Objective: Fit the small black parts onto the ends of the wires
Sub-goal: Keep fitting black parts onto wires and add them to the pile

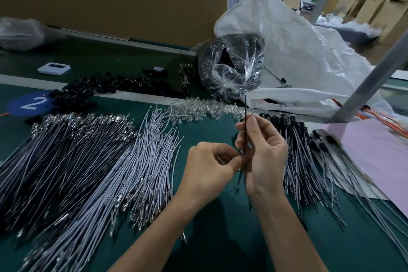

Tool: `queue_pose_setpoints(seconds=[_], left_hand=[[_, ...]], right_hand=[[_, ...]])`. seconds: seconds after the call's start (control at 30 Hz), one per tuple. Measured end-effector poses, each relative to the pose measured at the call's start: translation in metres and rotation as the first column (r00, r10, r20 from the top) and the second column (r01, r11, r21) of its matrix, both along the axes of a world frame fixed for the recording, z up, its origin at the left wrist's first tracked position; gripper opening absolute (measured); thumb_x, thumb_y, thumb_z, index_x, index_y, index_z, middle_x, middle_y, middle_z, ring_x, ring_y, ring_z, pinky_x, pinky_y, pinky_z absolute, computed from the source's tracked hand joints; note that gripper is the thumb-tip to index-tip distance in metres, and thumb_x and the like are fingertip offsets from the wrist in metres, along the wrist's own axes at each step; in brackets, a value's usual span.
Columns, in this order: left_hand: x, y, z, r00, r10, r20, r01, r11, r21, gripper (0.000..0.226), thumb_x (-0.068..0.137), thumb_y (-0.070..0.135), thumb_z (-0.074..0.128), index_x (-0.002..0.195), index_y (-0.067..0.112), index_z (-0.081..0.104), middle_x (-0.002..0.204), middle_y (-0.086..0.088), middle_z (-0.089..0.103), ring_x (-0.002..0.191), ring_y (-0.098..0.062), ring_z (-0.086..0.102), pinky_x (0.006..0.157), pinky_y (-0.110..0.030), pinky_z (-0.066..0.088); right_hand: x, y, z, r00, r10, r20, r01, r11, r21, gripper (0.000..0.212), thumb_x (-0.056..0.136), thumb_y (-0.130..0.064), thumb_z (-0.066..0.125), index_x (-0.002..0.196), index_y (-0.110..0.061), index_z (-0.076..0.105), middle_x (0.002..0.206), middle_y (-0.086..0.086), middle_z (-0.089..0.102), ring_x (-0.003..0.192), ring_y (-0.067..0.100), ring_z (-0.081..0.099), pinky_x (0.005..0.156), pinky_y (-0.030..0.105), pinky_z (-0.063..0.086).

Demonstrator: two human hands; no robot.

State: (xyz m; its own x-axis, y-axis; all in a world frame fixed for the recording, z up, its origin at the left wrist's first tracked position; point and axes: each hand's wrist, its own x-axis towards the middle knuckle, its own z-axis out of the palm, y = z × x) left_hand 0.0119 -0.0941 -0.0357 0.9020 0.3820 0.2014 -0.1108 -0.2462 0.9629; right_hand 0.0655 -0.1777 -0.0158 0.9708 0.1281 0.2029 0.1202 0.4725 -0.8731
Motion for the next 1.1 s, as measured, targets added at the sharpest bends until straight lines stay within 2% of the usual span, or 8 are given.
queue_pose_setpoints(seconds=[0.07,0.17,0.3,0.43,0.57,0.7,0.87,1.1], left_hand=[[-0.002,0.000,0.004,0.994,0.071,0.081,-0.066,0.996,-0.065,0.008,0.075,0.016,0.071,0.080,0.020,0.077,0.058,0.002,0.066,0.050,-0.009,0.054,0.048,-0.023,0.044],[-0.004,0.009,0.010,0.949,0.234,0.212,-0.164,0.939,-0.301,0.016,0.077,0.021,0.071,0.092,0.027,0.075,0.079,-0.002,0.071,0.066,-0.014,0.062,0.056,-0.025,0.051],[-0.005,0.021,0.017,0.933,0.281,0.225,-0.124,0.837,-0.532,0.020,0.076,0.026,0.077,0.096,0.025,0.078,0.086,0.000,0.076,0.068,-0.008,0.063,0.054,-0.019,0.051],[-0.006,0.021,0.017,0.942,0.262,0.212,-0.107,0.829,-0.549,0.008,0.080,0.013,0.076,0.084,0.019,0.079,0.081,-0.002,0.077,0.065,-0.011,0.070,0.051,-0.018,0.050],[-0.008,0.022,0.017,0.948,0.246,0.201,-0.109,0.846,-0.522,0.008,0.081,0.010,0.076,0.081,0.018,0.079,0.080,-0.003,0.076,0.070,-0.012,0.071,0.053,-0.018,0.050],[-0.008,0.021,0.018,0.953,0.234,0.189,-0.105,0.847,-0.521,0.014,0.080,0.007,0.076,0.076,0.020,0.078,0.074,0.000,0.075,0.065,-0.006,0.069,0.052,-0.016,0.050],[-0.007,0.022,0.016,0.953,0.230,0.199,-0.097,0.850,-0.517,0.014,0.080,0.009,0.078,0.073,0.022,0.078,0.072,0.001,0.075,0.065,-0.004,0.068,0.052,-0.015,0.049],[-0.008,0.027,0.018,0.941,0.292,0.169,-0.156,0.821,-0.549,0.005,0.080,0.017,0.077,0.081,0.022,0.076,0.074,0.006,0.072,0.065,-0.005,0.062,0.055,-0.017,0.049]], right_hand=[[0.001,-0.001,0.001,0.999,0.005,0.037,-0.005,1.000,-0.016,0.009,0.084,-0.016,0.065,0.087,-0.009,0.068,0.070,0.004,0.069,0.055,0.010,0.053,0.051,0.019,0.046],[0.002,-0.003,0.000,0.995,0.053,0.088,-0.041,0.990,-0.136,0.009,0.081,-0.017,0.068,0.087,-0.010,0.071,0.071,0.006,0.072,0.058,0.009,0.058,0.054,0.018,0.047],[-0.001,-0.001,-0.002,0.971,0.172,0.165,-0.119,0.950,-0.289,0.005,0.085,-0.007,0.068,0.087,-0.009,0.072,0.070,0.007,0.073,0.055,0.007,0.058,0.053,0.016,0.046],[-0.003,0.001,-0.003,0.958,0.207,0.199,-0.134,0.934,-0.330,0.007,0.087,-0.001,0.067,0.087,-0.005,0.071,0.071,0.004,0.074,0.057,0.002,0.063,0.053,0.015,0.047],[-0.002,0.000,-0.004,0.956,0.188,0.223,-0.103,0.933,-0.346,0.004,0.087,-0.004,0.068,0.089,-0.003,0.071,0.072,0.003,0.074,0.058,0.003,0.064,0.054,0.014,0.048],[-0.002,0.002,-0.005,0.951,0.183,0.248,-0.079,0.922,-0.380,0.004,0.087,-0.004,0.068,0.087,-0.003,0.072,0.072,0.003,0.074,0.058,0.003,0.063,0.056,0.015,0.047],[-0.002,0.000,-0.006,0.943,0.193,0.272,-0.067,0.908,-0.413,0.005,0.087,-0.006,0.069,0.089,-0.004,0.073,0.074,0.003,0.074,0.060,0.003,0.064,0.058,0.015,0.048],[-0.002,0.000,-0.008,0.944,0.186,0.272,-0.032,0.873,-0.487,0.004,0.088,-0.008,0.070,0.087,-0.009,0.074,0.072,0.005,0.073,0.061,0.005,0.064,0.059,0.015,0.048]])
